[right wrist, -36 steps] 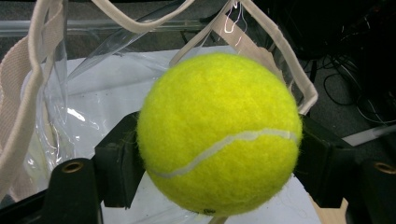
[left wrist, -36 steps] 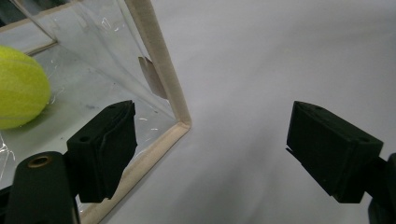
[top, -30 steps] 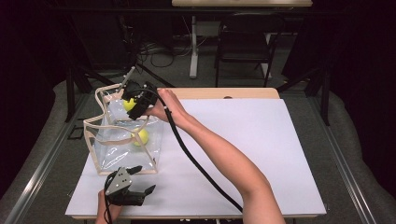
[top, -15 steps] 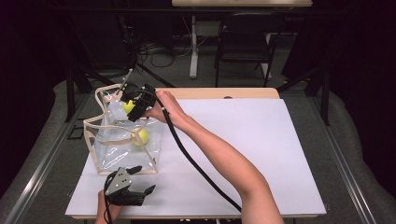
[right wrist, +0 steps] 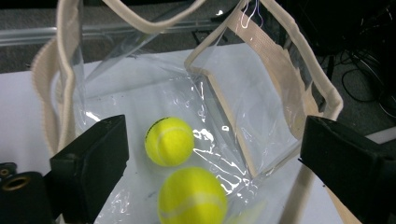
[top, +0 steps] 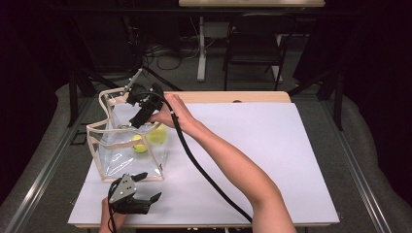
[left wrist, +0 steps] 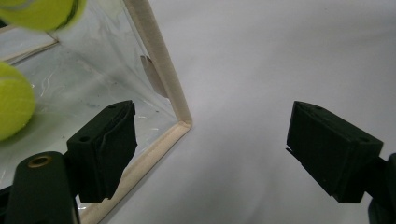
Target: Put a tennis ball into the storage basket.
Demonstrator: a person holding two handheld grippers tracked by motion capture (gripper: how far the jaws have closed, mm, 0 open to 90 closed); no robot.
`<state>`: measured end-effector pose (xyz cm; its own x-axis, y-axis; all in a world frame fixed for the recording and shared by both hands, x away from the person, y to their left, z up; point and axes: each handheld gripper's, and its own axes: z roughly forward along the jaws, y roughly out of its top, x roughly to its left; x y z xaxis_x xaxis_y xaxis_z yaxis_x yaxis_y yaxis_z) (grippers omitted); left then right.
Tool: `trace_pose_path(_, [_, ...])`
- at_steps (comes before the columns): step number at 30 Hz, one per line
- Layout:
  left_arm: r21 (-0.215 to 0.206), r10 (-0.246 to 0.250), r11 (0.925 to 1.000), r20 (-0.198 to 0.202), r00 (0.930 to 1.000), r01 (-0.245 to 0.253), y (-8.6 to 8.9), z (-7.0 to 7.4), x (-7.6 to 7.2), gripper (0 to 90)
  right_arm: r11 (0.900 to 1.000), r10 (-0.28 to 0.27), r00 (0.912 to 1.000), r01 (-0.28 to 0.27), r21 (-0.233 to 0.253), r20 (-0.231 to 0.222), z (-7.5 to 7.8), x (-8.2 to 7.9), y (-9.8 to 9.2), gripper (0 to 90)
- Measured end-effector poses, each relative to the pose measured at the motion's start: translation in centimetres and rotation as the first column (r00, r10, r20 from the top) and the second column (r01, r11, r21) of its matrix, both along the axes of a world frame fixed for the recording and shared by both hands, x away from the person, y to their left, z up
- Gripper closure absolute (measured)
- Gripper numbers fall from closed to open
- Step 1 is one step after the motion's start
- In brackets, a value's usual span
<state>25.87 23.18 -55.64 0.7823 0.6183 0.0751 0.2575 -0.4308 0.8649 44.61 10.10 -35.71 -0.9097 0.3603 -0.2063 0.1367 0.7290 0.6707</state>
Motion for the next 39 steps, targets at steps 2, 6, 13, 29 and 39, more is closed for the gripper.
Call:
trace_pose_path(2, [0.001, 0.0, 1.0, -0.001, 1.0, 0.0, 0.0, 0.0, 0.0, 16.0, 1.0, 0.002, 1.0, -0.001, 0.02, -0.009, 0.4, -0.1, -0.6, 3.2])
trace_pose_path(6, [0.002, 0.0, 1.0, -0.001, 1.0, 0.0, 0.0, 0.0, 0.0, 16.0, 0.999, 0.008, 0.9999, -0.007, 0.051, -0.011, 0.9, -0.5, -2.0, 0.5])
trace_pose_path(13, [0.003, 0.0, 1.0, -0.006, 1.0, 0.0, -0.1, 0.0, 0.1, 15.9, 0.999, 0.014, 0.9996, -0.012, 0.052, -0.027, 0.6, -1.1, -4.2, 0.0])
trace_pose_path(29, [0.003, 0.002, 1.0, -0.011, 0.9999, -0.002, -0.4, -0.1, 0.1, 16.0, 0.993, -0.018, 0.9996, 0.02, 0.117, -0.024, 0.9, -1.5, -8.4, 0.1])
trace_pose_path(39, [0.008, 0.011, 0.9999, -0.01, 0.9999, -0.011, -0.2, -0.1, 0.0, 16.0, 0.994, -0.036, 0.999, 0.039, 0.098, -0.026, 0.0, -1.5, -10.5, 0.3])
